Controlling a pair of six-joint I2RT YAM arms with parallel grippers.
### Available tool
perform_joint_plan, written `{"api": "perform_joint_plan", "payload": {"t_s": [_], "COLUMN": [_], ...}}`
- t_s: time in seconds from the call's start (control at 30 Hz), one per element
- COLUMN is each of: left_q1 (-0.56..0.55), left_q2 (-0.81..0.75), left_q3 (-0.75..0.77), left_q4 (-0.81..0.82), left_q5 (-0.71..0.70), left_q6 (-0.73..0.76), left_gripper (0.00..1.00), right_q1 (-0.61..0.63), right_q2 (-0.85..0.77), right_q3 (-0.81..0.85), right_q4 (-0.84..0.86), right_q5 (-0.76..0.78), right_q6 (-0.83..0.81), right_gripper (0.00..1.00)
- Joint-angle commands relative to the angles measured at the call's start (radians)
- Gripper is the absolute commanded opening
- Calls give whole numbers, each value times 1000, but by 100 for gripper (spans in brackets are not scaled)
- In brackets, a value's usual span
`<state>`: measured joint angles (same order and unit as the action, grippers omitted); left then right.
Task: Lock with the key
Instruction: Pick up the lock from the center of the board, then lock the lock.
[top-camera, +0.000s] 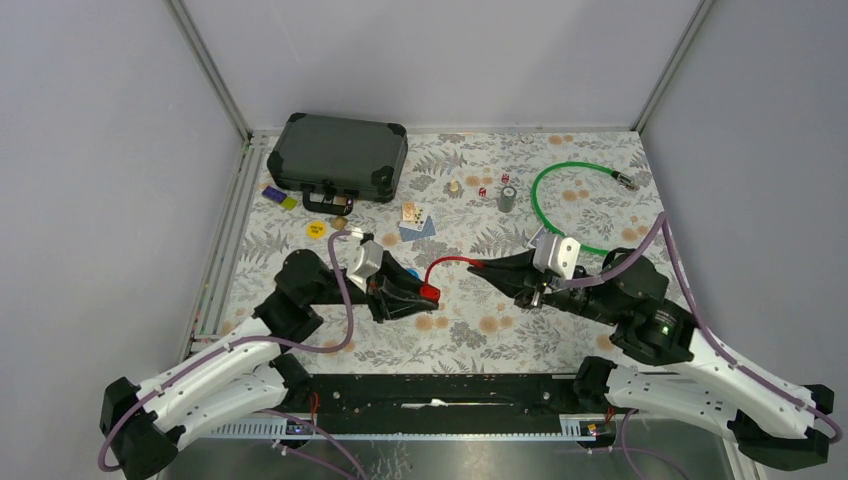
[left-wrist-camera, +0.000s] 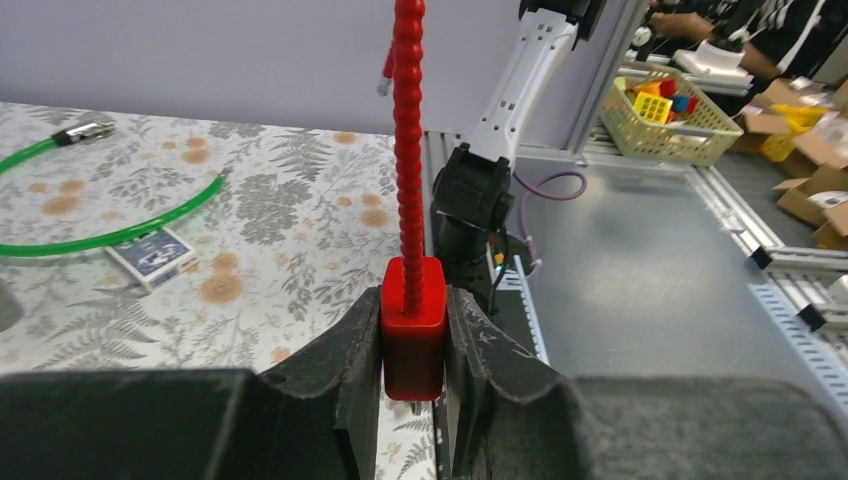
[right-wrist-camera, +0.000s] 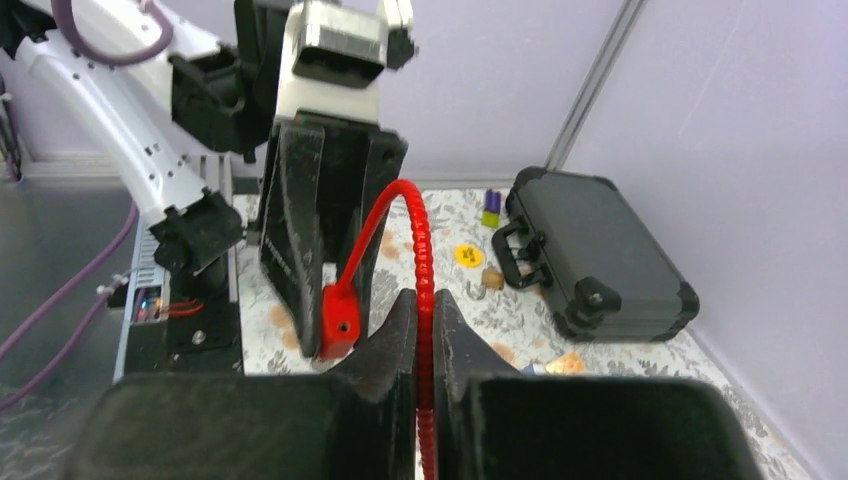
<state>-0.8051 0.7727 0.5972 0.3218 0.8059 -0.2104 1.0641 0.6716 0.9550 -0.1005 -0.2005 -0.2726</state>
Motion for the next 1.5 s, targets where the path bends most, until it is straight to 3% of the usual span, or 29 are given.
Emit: {"api": "perform_joint_plan", "payload": {"t_s": [0.0,0.2,0.47,0.77,1.1,1.47], "left_q1": [-11,-22,-23,-29,-38,-45], "left_q2": [11,5,-11,-2,23,23], "left_q3": [-28,16,32,27,29,17], "left_q4": [337,186,100,115,143,179], "left_q5": [37,14,-22,-25,19,-3], "left_q6": [-148,-24,47,50,29,16], "left_gripper": [0,0,0,0,0,0], "right_q1": [-1,-1,-1,-1,-1,-1], "right_q2": [40,164,218,230,249,242], "right_q3": [-49,-83,-97,-150,-239,-294], "right_q4": [376,630,700,791,936,939], "right_q5": [41,-64,-127,-128,-24,-20], "right_q6": [74,336,447,498,473,491], "right_gripper": [0,0,0,0,0,0]}}
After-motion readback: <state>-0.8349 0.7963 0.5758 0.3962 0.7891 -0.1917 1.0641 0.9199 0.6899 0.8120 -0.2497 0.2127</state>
